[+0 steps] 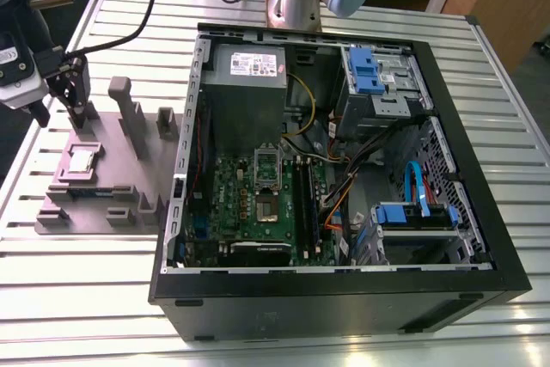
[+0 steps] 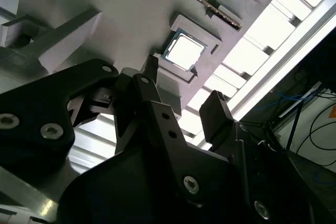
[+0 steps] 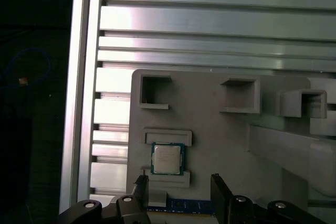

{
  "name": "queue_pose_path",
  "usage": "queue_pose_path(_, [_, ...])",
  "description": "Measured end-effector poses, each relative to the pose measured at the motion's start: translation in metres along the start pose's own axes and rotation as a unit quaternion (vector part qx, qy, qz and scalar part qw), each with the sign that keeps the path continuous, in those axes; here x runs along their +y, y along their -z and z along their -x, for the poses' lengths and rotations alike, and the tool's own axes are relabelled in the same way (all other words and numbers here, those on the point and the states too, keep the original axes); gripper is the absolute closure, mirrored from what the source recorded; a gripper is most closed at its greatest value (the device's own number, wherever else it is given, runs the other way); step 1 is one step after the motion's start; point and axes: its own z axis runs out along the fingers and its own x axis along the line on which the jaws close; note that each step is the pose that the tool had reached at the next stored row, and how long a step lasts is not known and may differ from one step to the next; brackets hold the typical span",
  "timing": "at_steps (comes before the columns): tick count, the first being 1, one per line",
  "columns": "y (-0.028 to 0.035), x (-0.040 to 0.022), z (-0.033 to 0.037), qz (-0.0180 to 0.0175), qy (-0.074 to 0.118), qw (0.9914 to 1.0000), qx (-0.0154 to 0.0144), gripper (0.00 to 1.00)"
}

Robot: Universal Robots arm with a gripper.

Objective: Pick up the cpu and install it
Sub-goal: 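Pick up the cpu and move it towards the insertion slot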

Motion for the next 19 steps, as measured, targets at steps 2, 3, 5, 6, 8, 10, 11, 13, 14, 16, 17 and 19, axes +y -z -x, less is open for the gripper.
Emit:
queue_pose_path(2, [-0.0027,-0.0001,0.0001,0.0,0.0,1.0,-0.0008,0.41])
queue_pose_path(3, [-0.0031,-0.0002,0.0001,0.0,0.0,1.0,-0.0014,0.41])
queue_pose_path(5, [-0.0031,-0.0002,0.0001,-0.0001,0.0,1.0,-0.0019,0.41])
queue_pose_path(6, [-0.0032,-0.0001,0.0001,-0.0001,0.0,1.0,-0.0021,0.41])
queue_pose_path(8, [-0.0033,-0.0001,0.0001,-0.0001,0.0,1.0,-0.0024,0.41])
queue_pose_path(10, [-0.0032,-0.0002,0.0001,-0.0001,0.0,1.0,-0.0026,0.41])
queue_pose_path(11, [-0.0032,-0.0002,0.0001,-0.0001,0.0,1.0,-0.0026,0.41])
queue_pose_path(13, [-0.0032,-0.0001,0.0,-0.0001,0.0,1.0,-0.0026,0.4])
queue_pose_path(14, [-0.0033,-0.0001,0.0001,-0.0001,0.0,1.0,-0.0026,0.34])
queue_pose_path(16, [-0.0033,-0.0002,0.0,-0.0001,0.0,1.0,-0.0026,0.34])
queue_pose_path(17, [-0.0033,-0.0001,0.0,-0.0001,0.0,1.0,-0.0025,0.34])
queue_pose_path(19, [-0.0033,-0.0001,0.0001,-0.0001,0.0,1.0,-0.0026,0.34])
